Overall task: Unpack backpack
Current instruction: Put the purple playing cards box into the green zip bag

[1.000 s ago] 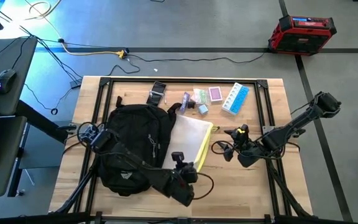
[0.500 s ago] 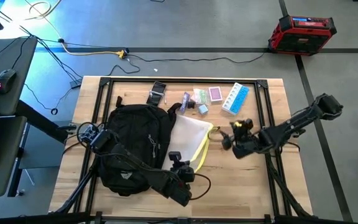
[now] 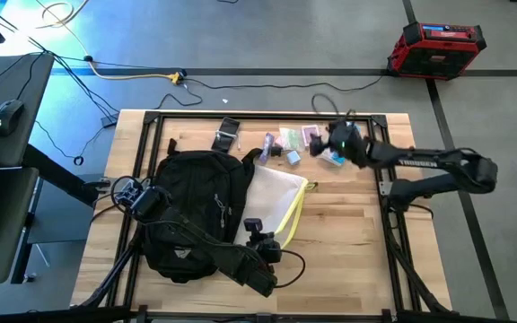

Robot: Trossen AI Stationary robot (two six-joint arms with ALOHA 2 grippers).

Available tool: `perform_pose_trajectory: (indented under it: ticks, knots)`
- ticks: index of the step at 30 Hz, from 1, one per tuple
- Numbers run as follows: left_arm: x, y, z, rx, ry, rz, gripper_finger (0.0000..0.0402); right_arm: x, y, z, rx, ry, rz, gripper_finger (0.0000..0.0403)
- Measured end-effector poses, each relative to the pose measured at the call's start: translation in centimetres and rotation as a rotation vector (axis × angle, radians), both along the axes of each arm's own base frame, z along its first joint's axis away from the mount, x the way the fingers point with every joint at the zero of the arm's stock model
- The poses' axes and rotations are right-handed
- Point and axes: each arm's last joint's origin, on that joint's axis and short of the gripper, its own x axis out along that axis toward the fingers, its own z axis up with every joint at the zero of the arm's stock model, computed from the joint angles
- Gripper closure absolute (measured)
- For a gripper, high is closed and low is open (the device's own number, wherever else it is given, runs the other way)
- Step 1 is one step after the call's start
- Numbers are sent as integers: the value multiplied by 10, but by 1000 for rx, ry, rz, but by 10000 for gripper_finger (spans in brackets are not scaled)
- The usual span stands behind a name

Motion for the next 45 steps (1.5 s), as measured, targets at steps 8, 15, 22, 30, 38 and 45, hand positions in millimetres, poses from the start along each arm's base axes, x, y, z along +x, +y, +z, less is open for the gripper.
perform_pose_trajectory:
  ticks: [8, 15, 22, 30, 38, 45]
  knots:
    - [8, 14, 0, 24, 40, -6, 401, 16, -51, -38, 60, 164, 90, 76]
    - [22, 34, 0, -20, 74, -27, 401, 50, -91, -55, 202, 388, 111, 55]
    - [24, 39, -1, -54, 88, -24, 401, 58, -119, -69, 346, 501, 57, 37]
    - [22, 32, -1, -58, 84, -35, 401, 55, -116, -79, 391, 535, -36, 21]
    - [21, 30, -1, -59, 83, -37, 401, 49, -113, -85, 469, 503, -62, 84]
    - [19, 26, -1, -62, 78, -42, 402, 53, -104, -78, 455, 522, -36, 243]
